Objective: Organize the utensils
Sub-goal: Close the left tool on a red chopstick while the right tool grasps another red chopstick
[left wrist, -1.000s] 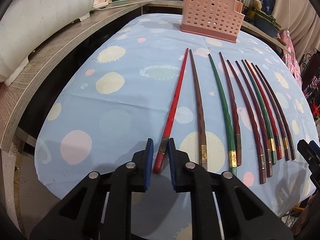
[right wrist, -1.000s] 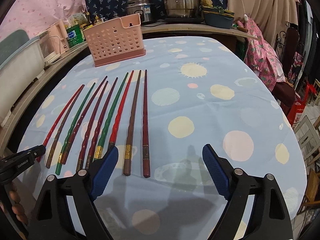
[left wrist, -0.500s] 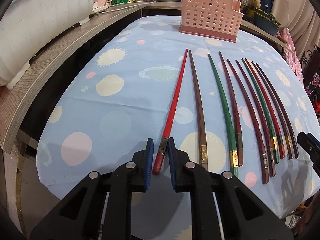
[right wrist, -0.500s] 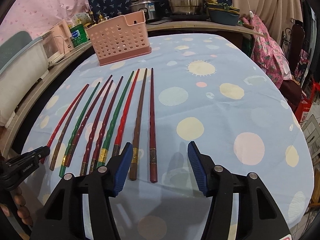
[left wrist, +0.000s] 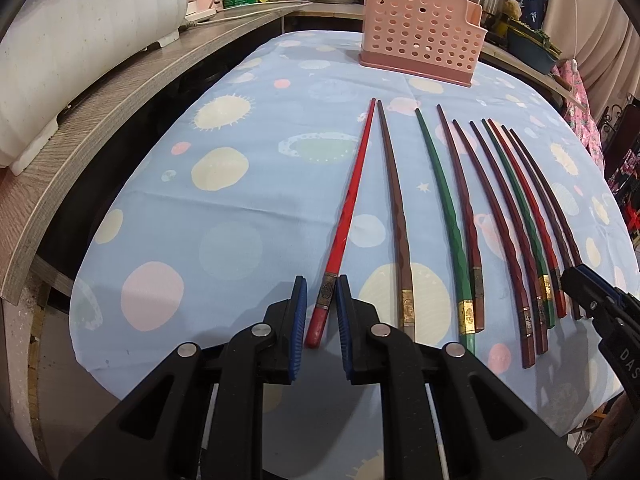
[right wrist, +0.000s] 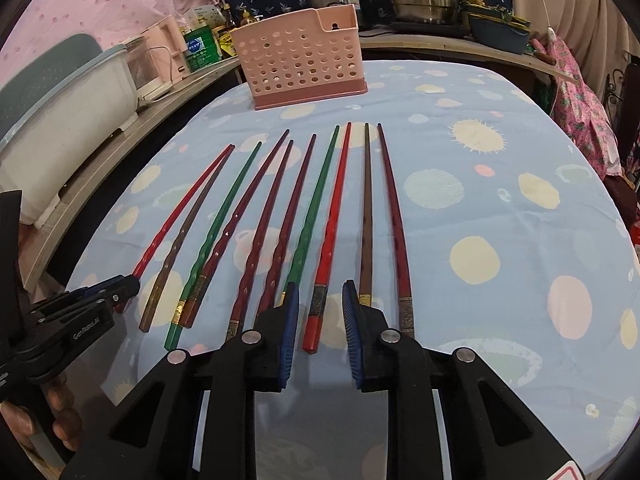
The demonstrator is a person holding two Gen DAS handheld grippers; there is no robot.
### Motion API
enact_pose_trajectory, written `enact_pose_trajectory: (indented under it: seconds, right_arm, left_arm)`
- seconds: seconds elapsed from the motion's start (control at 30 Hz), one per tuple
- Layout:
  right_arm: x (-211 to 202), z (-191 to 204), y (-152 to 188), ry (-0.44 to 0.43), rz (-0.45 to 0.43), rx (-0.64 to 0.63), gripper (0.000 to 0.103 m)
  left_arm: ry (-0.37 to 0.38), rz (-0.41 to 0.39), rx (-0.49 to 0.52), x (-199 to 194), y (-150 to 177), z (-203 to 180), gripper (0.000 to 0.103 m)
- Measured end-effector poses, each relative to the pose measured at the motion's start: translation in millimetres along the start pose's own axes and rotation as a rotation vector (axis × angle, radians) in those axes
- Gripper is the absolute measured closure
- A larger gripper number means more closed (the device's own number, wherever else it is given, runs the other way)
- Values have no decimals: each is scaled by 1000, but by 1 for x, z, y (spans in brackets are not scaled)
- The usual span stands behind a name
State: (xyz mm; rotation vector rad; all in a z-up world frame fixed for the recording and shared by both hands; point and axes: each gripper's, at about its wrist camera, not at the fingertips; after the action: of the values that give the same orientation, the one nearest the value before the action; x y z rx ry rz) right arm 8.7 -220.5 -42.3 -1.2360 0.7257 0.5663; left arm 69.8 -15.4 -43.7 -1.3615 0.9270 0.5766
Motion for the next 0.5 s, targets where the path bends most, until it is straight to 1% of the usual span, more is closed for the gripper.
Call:
enact_pose_trajectory:
  seconds: [0.17, 0.37, 0.4, 0.43, 0.47, 0.5]
  right_arm:
    - [9, -3, 2, 5, 24, 5, 87]
    - [11, 0, 3, 16, 5, -27, 87]
    - [11, 1, 3, 21, 5, -35, 88]
    - [11, 1, 3, 29, 6, -44, 93]
    - [11, 1, 3, 30, 7, -50, 93]
    - [11, 0, 2, 29, 10, -50, 94]
  left_arm:
    - [4, 0, -1, 0, 0, 0, 88]
    - [3, -1, -1, 0, -1, 0, 88]
    - [3, 0, -1, 0, 0, 0, 88]
    - [4, 0, 0, 0, -1, 0, 89]
    - [8, 0, 0, -1, 0, 0, 89]
    - [17, 1, 0, -1, -1, 1, 93]
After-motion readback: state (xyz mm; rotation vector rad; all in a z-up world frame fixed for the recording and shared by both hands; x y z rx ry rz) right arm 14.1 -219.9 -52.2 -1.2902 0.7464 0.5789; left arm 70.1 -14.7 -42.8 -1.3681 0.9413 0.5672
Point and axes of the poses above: each gripper's, at about its wrist camera, not at the fingertips, and x roughly the way its jaws point, z to its left, y to its underside, and after that the axes turned 1 degree about y, right-handed
